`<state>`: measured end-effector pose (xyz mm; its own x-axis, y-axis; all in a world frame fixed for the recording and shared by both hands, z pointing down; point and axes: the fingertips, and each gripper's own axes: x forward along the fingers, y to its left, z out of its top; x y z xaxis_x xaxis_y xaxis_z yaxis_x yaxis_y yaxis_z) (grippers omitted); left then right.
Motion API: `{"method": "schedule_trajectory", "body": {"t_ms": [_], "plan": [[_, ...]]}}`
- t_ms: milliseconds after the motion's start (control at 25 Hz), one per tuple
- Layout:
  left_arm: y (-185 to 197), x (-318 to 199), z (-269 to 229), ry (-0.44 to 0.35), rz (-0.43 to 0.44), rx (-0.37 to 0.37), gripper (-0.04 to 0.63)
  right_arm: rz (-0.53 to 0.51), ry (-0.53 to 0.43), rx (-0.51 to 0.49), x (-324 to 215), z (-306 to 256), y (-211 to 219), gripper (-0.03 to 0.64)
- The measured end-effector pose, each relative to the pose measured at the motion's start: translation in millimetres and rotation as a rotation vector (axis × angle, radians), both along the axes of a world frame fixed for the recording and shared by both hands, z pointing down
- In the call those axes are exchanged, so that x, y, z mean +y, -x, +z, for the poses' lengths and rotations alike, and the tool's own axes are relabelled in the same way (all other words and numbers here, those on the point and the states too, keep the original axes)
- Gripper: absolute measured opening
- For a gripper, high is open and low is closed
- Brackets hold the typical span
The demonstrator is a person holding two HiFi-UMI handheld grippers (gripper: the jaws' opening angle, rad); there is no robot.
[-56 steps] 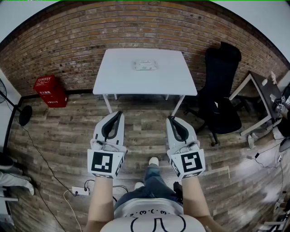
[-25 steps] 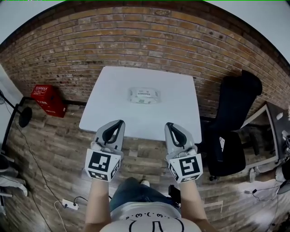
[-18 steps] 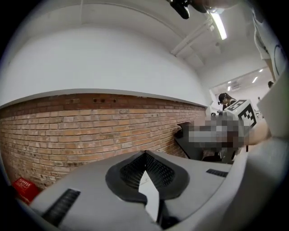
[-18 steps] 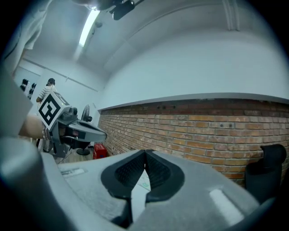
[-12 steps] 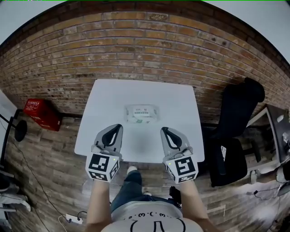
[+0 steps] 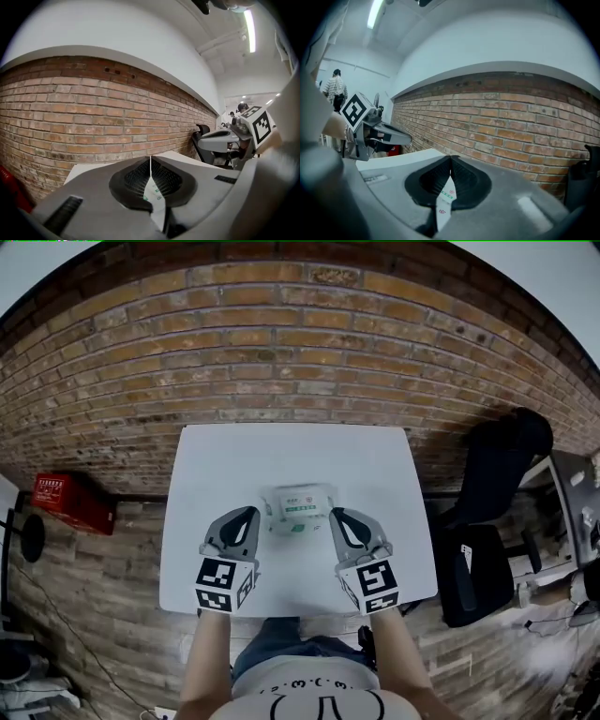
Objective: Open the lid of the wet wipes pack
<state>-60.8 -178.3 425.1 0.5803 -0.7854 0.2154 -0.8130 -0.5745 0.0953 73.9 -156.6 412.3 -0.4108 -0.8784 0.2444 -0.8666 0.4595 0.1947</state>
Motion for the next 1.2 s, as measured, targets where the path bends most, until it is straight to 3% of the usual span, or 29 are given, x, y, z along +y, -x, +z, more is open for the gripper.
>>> {"method": "schedule_trajectory", "body": {"t_ms": [40, 160, 440, 560, 880, 1040, 1200], "plan": [[-2, -7, 8, 0.019, 0.022, -0.004, 0.012, 0.005, 0.013, 0.005, -7, 5, 1, -0.003], [-17, -19, 36, 0.076, 0.114, -0.032, 0.155, 0.017, 0.054, 0.024, -24, 18, 0, -0.003], [-49, -28, 99, 0.204, 0.261, -0.132, 0.172, 0.003, 0.168, 0.046, -46, 56, -6, -0.002], [-59, -33, 120, 0.226, 0.291, -0.178, 0.23, -0.029, 0.214, 0.052, -51, 71, -6, -0.002], [-70, -36, 180, 0.317, 0.349, -0.345, 0.232, -0.141, 0.3, 0.055, -67, 104, -1, 0.003], [-69, -39, 188, 0.328, 0.343, -0.348, 0.232, -0.205, 0.376, 0.069, -69, 121, -5, 0.156], [-67, -37, 188, 0.328, 0.322, -0.355, 0.232, -0.254, 0.385, 0.087, -67, 124, -12, 0.258]]}}
